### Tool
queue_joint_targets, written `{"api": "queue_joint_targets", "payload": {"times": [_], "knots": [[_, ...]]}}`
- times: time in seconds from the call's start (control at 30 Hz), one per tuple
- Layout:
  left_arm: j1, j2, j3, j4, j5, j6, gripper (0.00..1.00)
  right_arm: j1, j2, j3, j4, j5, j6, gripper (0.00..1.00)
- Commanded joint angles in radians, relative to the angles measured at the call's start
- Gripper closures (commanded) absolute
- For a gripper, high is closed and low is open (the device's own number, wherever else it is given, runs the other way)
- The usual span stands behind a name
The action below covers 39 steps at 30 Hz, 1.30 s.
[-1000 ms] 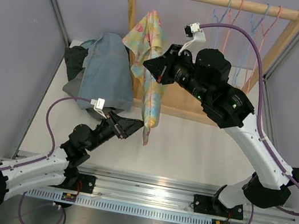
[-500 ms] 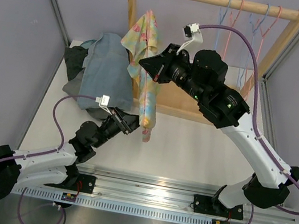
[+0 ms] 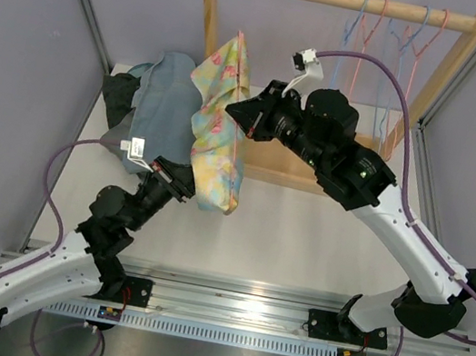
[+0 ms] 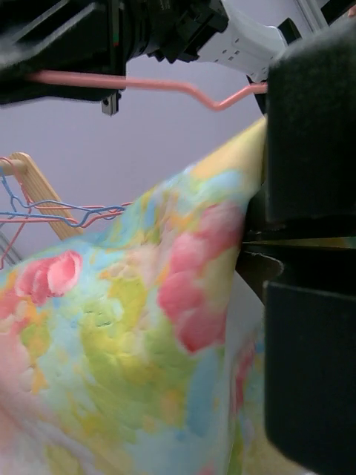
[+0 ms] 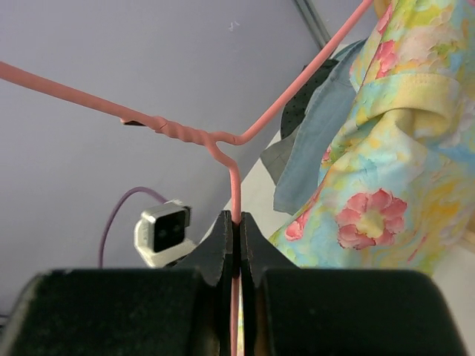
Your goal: Remove the skirt from the hanger
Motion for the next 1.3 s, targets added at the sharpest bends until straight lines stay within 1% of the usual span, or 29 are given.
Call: {"api": "queue_joint_targets", "payload": {"times": [0.0,0.03,0.07,0.13,0.17,0.27,0.47,0.7,0.73,0.83,0.87,0.9,1.07,1.13,1.17,1.23,1.27], "knots": [[-0.007,-0.173,0.033,-0.249,-0.088,0.091,1.00,-0.010,-0.032,0.108,0.007,0.096,-0.090,1.00],[-0.008,-0.218,0.036,-0.308,-0.105,0.099,1.00,-0.011,-0.030,0.119,-0.005,0.107,-0.101,1.00],[-0.008,-0.308,0.038,-0.401,-0.143,0.116,1.00,-0.013,-0.032,0.136,-0.022,0.119,-0.119,1.00],[-0.008,-0.379,0.048,-0.485,-0.192,0.145,1.00,-0.016,-0.043,0.136,-0.030,0.134,-0.133,1.00],[-0.008,-0.431,0.059,-0.560,-0.205,0.154,1.00,-0.018,-0.047,0.127,-0.025,0.142,-0.133,1.00],[-0.008,-0.464,0.090,-0.629,-0.237,0.189,1.00,-0.018,-0.070,0.105,-0.016,0.137,-0.121,1.00],[-0.008,-0.431,0.125,-0.680,-0.223,0.231,1.00,-0.019,-0.089,0.087,-0.038,0.147,-0.119,1.00],[-0.008,-0.398,0.139,-0.654,-0.185,0.263,1.00,-0.019,-0.092,0.101,-0.071,0.163,-0.136,1.00],[-0.008,-0.396,0.150,-0.666,-0.205,0.280,1.00,-0.018,-0.101,0.098,-0.076,0.168,-0.141,1.00],[-0.008,-0.358,0.232,-0.810,-0.298,0.324,1.00,-0.019,-0.130,0.087,-0.091,0.200,-0.161,1.00],[-0.008,-0.341,0.255,-0.848,-0.364,0.340,1.00,-0.019,-0.142,0.079,-0.103,0.220,-0.164,1.00],[-0.007,-0.317,0.272,-0.900,-0.390,0.356,1.00,-0.019,-0.155,0.076,-0.110,0.228,-0.167,1.00],[-0.002,-0.237,0.374,-0.909,-0.504,0.522,1.00,-0.019,-0.262,0.023,-0.140,0.269,-0.167,1.00],[0.031,-0.177,0.417,-0.883,-0.507,0.586,1.00,-0.019,-0.302,0.012,-0.157,0.282,-0.170,1.00],[0.053,-0.157,0.458,-0.861,-0.487,0.602,1.00,-0.019,-0.308,0.013,-0.174,0.294,-0.172,1.00],[0.154,-0.090,0.507,-0.858,-0.448,0.628,1.00,-0.019,-0.325,0.019,-0.191,0.300,-0.173,1.00],[0.200,-0.067,0.556,-0.863,-0.375,0.628,1.00,-0.019,-0.327,0.028,-0.209,0.302,-0.173,1.00]]}}
